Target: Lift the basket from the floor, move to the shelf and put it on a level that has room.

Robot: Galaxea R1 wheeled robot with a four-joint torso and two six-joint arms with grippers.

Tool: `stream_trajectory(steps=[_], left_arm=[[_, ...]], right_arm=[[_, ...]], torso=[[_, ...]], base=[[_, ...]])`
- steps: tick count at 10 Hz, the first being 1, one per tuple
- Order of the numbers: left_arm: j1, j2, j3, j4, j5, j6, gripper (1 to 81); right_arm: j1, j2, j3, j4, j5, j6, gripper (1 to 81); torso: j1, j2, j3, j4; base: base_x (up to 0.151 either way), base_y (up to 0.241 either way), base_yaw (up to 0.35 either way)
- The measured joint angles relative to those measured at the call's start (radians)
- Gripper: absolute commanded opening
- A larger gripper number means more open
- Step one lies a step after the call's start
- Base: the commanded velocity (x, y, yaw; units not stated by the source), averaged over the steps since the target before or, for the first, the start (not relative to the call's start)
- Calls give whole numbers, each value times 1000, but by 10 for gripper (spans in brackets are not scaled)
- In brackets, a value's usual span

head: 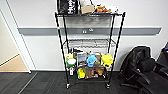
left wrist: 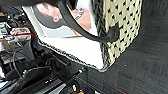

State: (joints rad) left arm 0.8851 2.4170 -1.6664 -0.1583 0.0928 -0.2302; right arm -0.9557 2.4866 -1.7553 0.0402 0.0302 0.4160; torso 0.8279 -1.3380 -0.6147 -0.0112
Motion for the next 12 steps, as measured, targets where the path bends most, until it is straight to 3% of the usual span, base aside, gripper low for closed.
stream_trajectory(steps=[3, 7, 12], left_arm=[[5, -59, 59, -2, -42, -2, 10], [-2, -54, 73, -3, -71, -3, 10], [-16, -48, 73, -4, -73, -7, 10]], right_arm=[[1, -7, 33, 0, 22, 0, 10], [55, -7, 46, 0, 16, -1, 10], [54, -8, 45, 0, 18, 0, 10]], torso=[[-60, 94, 0, 0], [-151, 233, 2, 0], [-243, 374, 82, 0]], base=[[0, 0, 0], [0, 0, 0], [0, 0, 0]])
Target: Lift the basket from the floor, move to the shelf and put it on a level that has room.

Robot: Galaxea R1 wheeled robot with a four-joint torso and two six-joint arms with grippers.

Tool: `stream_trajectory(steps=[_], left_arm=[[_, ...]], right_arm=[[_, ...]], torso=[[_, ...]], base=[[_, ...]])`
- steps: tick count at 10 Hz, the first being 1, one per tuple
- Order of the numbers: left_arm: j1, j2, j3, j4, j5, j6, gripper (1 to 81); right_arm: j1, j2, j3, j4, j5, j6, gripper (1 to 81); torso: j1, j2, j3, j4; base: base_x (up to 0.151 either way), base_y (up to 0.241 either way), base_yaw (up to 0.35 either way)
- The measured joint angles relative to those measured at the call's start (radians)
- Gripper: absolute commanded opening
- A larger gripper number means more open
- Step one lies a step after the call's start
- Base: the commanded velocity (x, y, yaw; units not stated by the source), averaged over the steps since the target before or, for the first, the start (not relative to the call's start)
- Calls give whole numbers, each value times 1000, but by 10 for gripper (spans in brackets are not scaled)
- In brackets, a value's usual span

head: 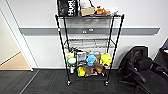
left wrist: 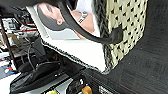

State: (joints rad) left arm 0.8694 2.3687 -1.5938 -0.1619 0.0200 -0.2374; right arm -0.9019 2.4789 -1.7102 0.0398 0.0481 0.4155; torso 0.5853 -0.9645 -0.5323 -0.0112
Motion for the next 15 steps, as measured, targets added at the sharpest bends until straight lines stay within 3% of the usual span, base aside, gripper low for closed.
stream_trajectory(steps=[15], left_arm=[[7, -7, 14, 0, -14, 0, 10]], right_arm=[[-32, -3, 1, 0, 18, -8, 10]], torso=[[-325, 503, 17, 0]], base=[[0, 0, 0]])
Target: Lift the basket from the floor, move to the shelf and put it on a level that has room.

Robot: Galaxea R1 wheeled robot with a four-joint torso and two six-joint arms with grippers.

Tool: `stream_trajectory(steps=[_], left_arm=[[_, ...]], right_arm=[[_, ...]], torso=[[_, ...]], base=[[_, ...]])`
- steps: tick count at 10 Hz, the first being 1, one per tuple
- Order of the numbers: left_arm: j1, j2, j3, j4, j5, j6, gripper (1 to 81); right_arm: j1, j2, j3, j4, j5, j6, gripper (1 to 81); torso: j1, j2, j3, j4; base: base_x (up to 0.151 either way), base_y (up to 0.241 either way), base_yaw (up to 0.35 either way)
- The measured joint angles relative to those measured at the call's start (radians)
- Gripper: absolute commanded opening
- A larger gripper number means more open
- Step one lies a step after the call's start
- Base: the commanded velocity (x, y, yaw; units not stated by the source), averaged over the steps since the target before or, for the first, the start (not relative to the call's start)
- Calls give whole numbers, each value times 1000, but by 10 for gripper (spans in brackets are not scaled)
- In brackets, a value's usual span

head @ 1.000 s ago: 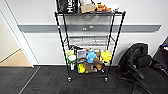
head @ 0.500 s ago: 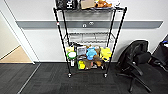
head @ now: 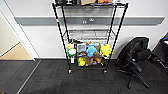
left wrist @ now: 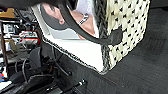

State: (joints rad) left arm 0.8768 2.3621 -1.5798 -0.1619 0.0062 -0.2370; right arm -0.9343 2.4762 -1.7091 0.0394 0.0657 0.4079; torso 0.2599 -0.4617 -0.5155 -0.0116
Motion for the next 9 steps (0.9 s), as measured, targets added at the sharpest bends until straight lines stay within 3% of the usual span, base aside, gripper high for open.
stream_trajectory(steps=[7, 9], left_arm=[[8, 29, -5, 0, 3, 0, 10], [16, 29, -5, 0, 3, 0, 10]], right_arm=[[11, -27, 6, -4, -16, -2, 10], [3, -29, 9, -6, -12, -2, 10]], torso=[[-149, 225, 218, 0], [-184, 274, 246, 0]], base=[[0, 0, 0], [0, 0, 0]])
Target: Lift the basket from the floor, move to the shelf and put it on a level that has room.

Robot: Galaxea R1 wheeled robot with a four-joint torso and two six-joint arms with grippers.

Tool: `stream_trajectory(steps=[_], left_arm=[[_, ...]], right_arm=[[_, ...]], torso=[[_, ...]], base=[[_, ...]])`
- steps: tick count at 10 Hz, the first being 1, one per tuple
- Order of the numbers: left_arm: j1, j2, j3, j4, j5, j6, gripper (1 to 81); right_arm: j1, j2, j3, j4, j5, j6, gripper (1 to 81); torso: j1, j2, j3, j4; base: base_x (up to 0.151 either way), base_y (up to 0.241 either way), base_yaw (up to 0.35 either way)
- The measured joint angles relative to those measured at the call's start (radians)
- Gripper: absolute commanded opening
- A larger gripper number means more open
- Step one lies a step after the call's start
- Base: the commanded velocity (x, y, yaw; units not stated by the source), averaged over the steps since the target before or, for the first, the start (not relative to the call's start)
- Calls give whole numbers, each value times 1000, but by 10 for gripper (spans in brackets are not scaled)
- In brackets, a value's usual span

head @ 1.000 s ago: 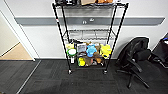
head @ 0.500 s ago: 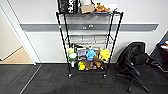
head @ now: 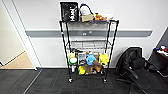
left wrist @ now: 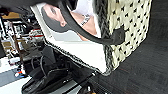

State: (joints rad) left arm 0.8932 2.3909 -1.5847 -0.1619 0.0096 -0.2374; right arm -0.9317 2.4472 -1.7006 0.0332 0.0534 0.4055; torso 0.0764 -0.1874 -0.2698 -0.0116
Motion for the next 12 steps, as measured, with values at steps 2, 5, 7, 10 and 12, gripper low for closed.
stream_trajectory(steps=[2, 5, 7, 10, 12], left_arm=[[3, 0, 0, 0, 4, 0, 10], [18, 0, -1, 0, 4, 0, 10], [11, 0, -6, 0, -10, 1, 10], [22, 1, -11, 0, -7, 2, 10], [33, 0, -14, 0, -1, 1, 10]], right_arm=[[-4, 2, 0, 0, -4, 0, 10], [-6, 2, 3, 0, -4, 0, 10], [4, 5, 3, 0, 10, 0, 10], [-5, 5, 3, 0, 4, -2, 10], [-13, 5, 3, 0, -1, -1, 10]], torso=[[-37, 61, 8, 0], [-64, 154, 8, 0], [-66, 170, 8, 0], [-66, 166, 19, 0], [-66, 167, 67, 0]], base=[[0, 0, 0], [0, 0, 0], [0, 0, 0], [0, 0, 0], [0, 0, 0]])
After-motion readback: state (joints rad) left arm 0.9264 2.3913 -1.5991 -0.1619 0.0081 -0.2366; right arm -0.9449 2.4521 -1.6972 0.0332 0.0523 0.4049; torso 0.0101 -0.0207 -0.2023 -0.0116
